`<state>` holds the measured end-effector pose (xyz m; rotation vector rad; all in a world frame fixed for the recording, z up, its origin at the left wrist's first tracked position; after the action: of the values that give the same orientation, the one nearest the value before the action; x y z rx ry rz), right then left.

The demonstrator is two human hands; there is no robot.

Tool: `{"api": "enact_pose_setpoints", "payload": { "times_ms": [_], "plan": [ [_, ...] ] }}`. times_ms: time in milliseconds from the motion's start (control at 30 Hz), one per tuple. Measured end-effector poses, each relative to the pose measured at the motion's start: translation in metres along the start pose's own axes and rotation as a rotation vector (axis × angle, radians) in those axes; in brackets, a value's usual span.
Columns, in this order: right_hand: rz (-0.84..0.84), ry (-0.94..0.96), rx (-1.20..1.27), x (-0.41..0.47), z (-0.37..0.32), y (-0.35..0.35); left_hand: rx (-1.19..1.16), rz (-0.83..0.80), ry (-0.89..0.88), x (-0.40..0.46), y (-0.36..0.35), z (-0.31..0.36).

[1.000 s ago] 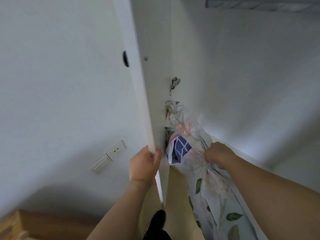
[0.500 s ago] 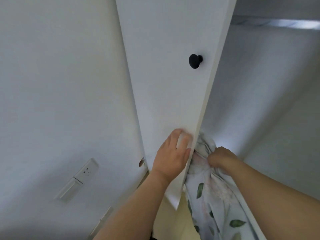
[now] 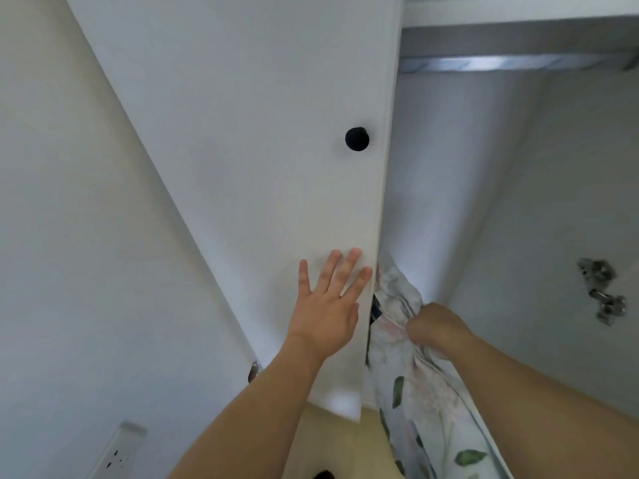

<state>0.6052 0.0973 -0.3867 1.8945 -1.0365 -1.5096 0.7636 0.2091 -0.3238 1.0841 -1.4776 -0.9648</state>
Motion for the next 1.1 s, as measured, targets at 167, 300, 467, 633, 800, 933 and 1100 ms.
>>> {"api": "enact_pose_setpoints", "payload": {
  "times_ms": [167,300,467,633,800,933,1100],
  "plan": [
    [0.047,-0.100,0.043,0.010,-0.002,0.008,0.013,-0.010,-0.085,0.021,-0.012,-0.018],
    [0.079,-0.139,0.053,0.015,-0.006,0.012,0.013,-0.003,-0.142,0.037,-0.017,-0.028],
    [0.111,-0.183,0.090,0.020,-0.004,0.012,0.031,-0.041,-0.175,0.052,-0.026,-0.041],
    [0.149,-0.225,0.079,0.021,-0.003,0.010,0.017,-0.012,-0.210,0.051,-0.025,-0.040],
    [0.165,-0.255,0.094,0.019,-0.001,0.000,-0.025,-0.023,-0.340,0.043,-0.031,-0.024],
    [0.114,-0.324,0.140,0.013,0.019,-0.016,-0.089,-0.108,-0.454,0.029,-0.057,-0.005],
    [0.094,-0.446,0.212,-0.007,0.062,-0.039,-0.158,-0.169,-0.585,0.029,-0.088,0.017]
  ]
}}
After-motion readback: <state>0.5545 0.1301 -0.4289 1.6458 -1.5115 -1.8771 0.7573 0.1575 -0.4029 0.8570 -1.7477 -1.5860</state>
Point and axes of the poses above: each hand's wrist, its own x-axis towards the middle knuckle, its own y-axis out of the back of the hand, z = x × y, the point moved 7 cm from there along x, towards the middle knuckle, and after that the axes turned 10 degrees about -y, right-handed, at the moved point
